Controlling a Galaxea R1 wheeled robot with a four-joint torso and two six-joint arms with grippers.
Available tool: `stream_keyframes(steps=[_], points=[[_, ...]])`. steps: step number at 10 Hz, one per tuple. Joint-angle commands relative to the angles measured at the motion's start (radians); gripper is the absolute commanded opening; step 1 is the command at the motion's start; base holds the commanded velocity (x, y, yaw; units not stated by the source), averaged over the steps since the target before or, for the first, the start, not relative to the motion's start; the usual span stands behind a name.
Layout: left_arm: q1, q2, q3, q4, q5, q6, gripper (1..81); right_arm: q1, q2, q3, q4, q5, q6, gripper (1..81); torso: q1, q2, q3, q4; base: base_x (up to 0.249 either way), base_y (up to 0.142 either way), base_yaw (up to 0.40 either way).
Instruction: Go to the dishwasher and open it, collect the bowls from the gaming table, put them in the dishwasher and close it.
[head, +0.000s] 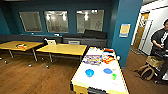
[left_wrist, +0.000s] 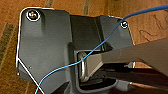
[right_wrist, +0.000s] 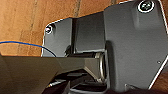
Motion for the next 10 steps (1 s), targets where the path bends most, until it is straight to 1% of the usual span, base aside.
stream_keyframes(steps=[1,10], points=[[-0.032,0.001,0.011,0.066,0.071,-0.052,81.1,0.053,0.004,0.007,-0.010,-0.047,-0.004,81.1,0.000,0.000,0.000,0.000,0.000,-0.070,0.000],[-0.032,0.001,0.011,0.066,0.072,-0.052,81.1,0.056,0.005,0.006,-0.010,-0.047,-0.004,81.1,0.000,0.000,0.000,0.000,0.000,0.000,0.000]])
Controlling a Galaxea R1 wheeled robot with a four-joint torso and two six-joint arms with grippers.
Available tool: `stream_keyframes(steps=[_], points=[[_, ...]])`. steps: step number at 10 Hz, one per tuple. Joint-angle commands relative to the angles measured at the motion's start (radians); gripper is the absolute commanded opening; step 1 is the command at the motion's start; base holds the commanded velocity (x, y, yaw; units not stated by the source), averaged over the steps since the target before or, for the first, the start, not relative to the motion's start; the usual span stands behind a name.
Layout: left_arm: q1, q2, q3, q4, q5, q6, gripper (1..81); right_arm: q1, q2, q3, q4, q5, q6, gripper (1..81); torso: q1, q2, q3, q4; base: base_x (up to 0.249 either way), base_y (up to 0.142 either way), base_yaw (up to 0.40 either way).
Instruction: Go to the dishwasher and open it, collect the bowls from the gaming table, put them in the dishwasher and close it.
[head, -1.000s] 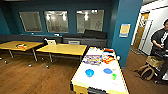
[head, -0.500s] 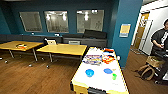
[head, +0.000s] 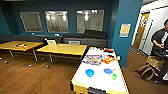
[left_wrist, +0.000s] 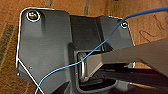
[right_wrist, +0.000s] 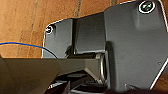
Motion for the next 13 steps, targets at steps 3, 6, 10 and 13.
stream_keyframes(steps=[3,6,10,13], points=[[-0.034,0.001,0.011,0.066,0.072,-0.052,81.1,0.050,0.007,-0.002,-0.011,-0.047,-0.005,81.1,0.000,0.000,0.000,0.000,0.000,0.000,0.000],[-0.034,-0.001,0.011,0.066,0.072,-0.052,81.1,0.051,0.007,-0.002,-0.011,-0.047,-0.005,81.1,0.000,0.000,0.000,0.000,0.000,0.106,0.000],[-0.034,0.001,0.011,0.066,0.072,-0.052,81.1,0.050,0.007,-0.002,-0.010,-0.047,-0.004,81.1,-0.001,0.000,0.000,0.000,0.000,0.161,0.000],[-0.034,0.001,0.011,0.066,0.072,-0.052,81.1,0.051,0.007,-0.002,-0.011,-0.047,-0.005,81.1,-0.001,0.000,0.000,0.000,0.000,0.145,0.000]])
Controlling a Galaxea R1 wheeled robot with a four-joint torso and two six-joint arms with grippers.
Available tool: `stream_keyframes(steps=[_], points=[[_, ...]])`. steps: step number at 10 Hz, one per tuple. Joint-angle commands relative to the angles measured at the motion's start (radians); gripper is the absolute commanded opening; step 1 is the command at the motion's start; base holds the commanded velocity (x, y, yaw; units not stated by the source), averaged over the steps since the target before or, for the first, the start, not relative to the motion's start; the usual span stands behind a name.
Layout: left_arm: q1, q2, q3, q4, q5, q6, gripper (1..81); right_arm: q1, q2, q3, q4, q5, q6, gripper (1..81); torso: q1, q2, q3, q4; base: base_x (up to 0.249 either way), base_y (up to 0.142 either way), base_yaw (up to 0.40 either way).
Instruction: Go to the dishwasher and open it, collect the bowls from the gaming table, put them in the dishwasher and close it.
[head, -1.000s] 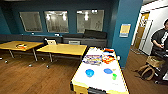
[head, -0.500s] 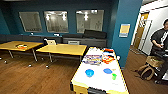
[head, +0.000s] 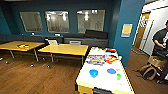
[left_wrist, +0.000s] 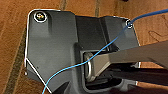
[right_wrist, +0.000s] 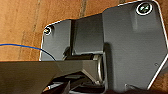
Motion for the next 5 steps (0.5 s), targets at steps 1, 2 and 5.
stream_keyframes(steps=[1,2,5], points=[[-0.036,0.012,0.018,0.066,0.067,-0.052,81.1,0.046,0.011,0.013,-0.010,-0.048,-0.005,81.1,0.000,0.000,0.000,0.000,0.000,0.062,0.000],[-0.037,0.012,0.018,0.066,0.067,-0.052,81.1,0.046,0.011,0.013,-0.010,-0.048,-0.005,81.1,0.000,0.000,0.000,0.000,0.000,0.000,0.000],[-0.037,0.013,0.018,0.066,0.067,-0.052,81.1,0.046,0.011,0.013,-0.012,-0.048,-0.005,81.1,0.000,0.000,0.000,0.000,0.000,0.000,0.000]])
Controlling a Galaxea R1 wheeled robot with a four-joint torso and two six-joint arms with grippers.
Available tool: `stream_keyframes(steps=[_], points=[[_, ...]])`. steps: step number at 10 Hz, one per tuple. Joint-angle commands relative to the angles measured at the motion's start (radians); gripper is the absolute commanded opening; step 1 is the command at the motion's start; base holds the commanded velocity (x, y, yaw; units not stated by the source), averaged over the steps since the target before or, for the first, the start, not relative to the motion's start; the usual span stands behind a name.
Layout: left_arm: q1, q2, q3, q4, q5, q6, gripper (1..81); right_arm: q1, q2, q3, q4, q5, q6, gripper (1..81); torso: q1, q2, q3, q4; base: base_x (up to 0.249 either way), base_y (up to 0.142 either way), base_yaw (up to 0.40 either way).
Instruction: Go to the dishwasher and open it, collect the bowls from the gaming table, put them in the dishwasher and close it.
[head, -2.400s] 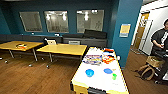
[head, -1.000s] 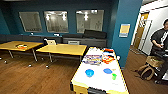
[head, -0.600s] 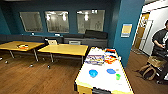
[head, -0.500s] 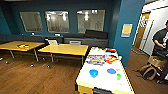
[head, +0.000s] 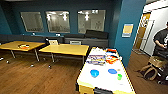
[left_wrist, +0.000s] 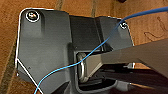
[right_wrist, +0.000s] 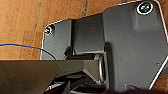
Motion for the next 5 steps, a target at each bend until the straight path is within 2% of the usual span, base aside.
stream_keyframes(steps=[1,3,5], points=[[-0.034,0.003,0.012,0.066,0.070,-0.052,81.1,0.047,0.004,0.011,-0.009,-0.048,-0.005,81.1,0.000,0.000,0.000,0.000,0.000,0.000,0.000],[-0.034,0.003,0.012,0.066,0.070,-0.052,81.1,0.046,0.004,0.010,-0.009,-0.048,-0.005,81.1,0.000,0.000,0.000,0.000,0.042,0.000,0.000],[-0.034,0.003,0.012,0.066,0.070,-0.052,81.1,0.049,0.003,0.010,-0.009,-0.048,-0.003,81.1,-0.003,-0.002,0.001,0.000,0.133,0.000,0.000]])
